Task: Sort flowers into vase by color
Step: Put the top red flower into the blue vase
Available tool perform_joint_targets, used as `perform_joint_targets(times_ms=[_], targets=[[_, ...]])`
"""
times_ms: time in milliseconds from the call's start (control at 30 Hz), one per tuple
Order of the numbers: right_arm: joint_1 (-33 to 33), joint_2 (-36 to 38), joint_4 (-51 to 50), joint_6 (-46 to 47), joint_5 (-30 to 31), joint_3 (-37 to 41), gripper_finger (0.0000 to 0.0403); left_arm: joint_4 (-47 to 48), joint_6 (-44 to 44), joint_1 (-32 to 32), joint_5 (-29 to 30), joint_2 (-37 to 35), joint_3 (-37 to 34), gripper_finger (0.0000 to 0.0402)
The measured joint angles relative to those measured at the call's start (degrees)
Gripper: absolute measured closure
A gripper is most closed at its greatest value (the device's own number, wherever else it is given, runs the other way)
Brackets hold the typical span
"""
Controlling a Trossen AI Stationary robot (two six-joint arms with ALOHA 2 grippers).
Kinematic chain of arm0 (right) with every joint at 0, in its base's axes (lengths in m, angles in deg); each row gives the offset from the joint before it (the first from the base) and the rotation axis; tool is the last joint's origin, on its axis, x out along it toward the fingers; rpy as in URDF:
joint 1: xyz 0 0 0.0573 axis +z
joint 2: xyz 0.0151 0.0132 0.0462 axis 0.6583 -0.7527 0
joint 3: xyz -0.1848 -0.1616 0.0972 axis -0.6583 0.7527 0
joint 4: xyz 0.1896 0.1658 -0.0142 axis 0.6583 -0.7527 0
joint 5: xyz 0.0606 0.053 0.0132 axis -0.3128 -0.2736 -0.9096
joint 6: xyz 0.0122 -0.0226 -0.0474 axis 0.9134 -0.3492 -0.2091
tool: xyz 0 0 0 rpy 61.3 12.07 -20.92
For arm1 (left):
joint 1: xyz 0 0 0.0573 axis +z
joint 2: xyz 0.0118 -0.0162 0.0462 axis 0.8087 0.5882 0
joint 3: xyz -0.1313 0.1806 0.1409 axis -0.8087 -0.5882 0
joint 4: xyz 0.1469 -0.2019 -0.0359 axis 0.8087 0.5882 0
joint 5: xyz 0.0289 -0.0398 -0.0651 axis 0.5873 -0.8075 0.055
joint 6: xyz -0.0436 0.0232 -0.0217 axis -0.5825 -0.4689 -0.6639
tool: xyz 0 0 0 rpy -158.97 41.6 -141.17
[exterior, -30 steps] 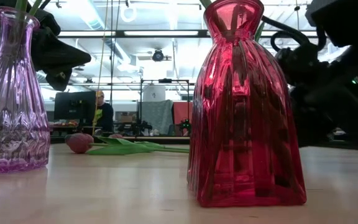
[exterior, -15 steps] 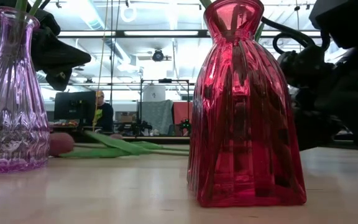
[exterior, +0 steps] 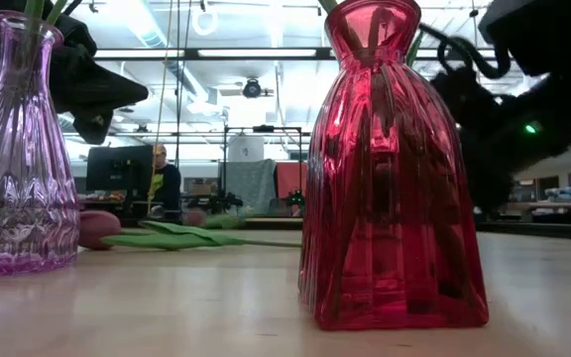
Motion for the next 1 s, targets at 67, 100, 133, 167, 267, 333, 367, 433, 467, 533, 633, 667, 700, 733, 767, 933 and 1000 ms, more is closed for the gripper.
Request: perform_joint_targets(times_ms=[67,100,133,167,267,333,367,433,467,533,633,667,700,733,767,933,1000], targets=[[0.0,0.0,3.69,-0.71,3.14,0.0,0.0399,-1.0,0.0,0.0,1.72,0.07,0.0,0.0383],[-0.01,0.0,5.93,-1.68,4.31,0.0,0.0399,-1.43,0.0,0.01,2.56,0.08,0.0,0.0383],[0.0,0.0,8.37,-2.75,5.23,-0.01,0.0399,-1.87,-0.02,0.01,2.93,0.21,0.0,0.0383],[0.0,0.0,10.73,-3.81,6.02,-0.02,0.0399,-2.52,-0.02,0.01,3.15,0.44,0.0,0.0383],[0.09,0.0,17.42,-6.94,8.94,-0.02,0.04,-4.44,-0.45,0.0,3.97,1.69,0.0,0.0382],[0.07,0.0,21.92,-10.25,10.23,-0.02,0.04,-5.8,-1.73,0.0,5.23,3.19,0.0,0.0378],[0.07,0.0,24.29,-12.45,10.34,-0.02,0.04,-6.73,-2.38,0.0,5.92,4.27,0.0,0.0374],[0.07,0.0,29.17,-17.06,10.44,-0.02,0.04,-8.81,-2.9,0.04,7.52,6.58,0.0,0.0358],[0.07,0.0,31.48,-19.21,10.38,-0.02,0.04,-10.32,-3.0,0.14,8.05,7.87,0.0,0.0346],[0.07,0.0,35.36,-22.87,9.31,-0.03,0.04,-14.05,-2.99,0.67,8.18,10.44,0.0,0.0316],[0.09,0.0,38.75,-25.4,7.25,-0.04,0.04,-19.02,-2.52,1.94,8.16,14.2,0.0,0.0265],[0.09,0.0,39.25,-25.76,6.71,-0.04,0.04,-20.65,-2.48,2.5,8.14,15.44,0.0,0.025],[0.09,0.0,39.64,-26.19,6.32,-0.04,0.04,-22.28,-2.36,3.04,8.02,16.71,0.0,0.0236],[0.1,0.0,40.06,-26.61,5.83,-0.04,0.04,-23.86,-2.34,3.63,7.69,17.94,0.0,0.0223],[0.11,0.0,40.36,-26.96,5.09,-0.06,0.04,-25.65,-2.25,4.19,7.06,19.21,0.0,0.0213],[0.09,0.0,41.2,-28.44,3.08,-0.07,0.04,-35.68,0.03,6.32,4.15,25.75,0.0,0.0191],[0.09,0.0,41.18,-29.72,2.11,-0.07,0.0399,-39.08,1.3,6.86,3.68,28.35,0.0,0.019]])
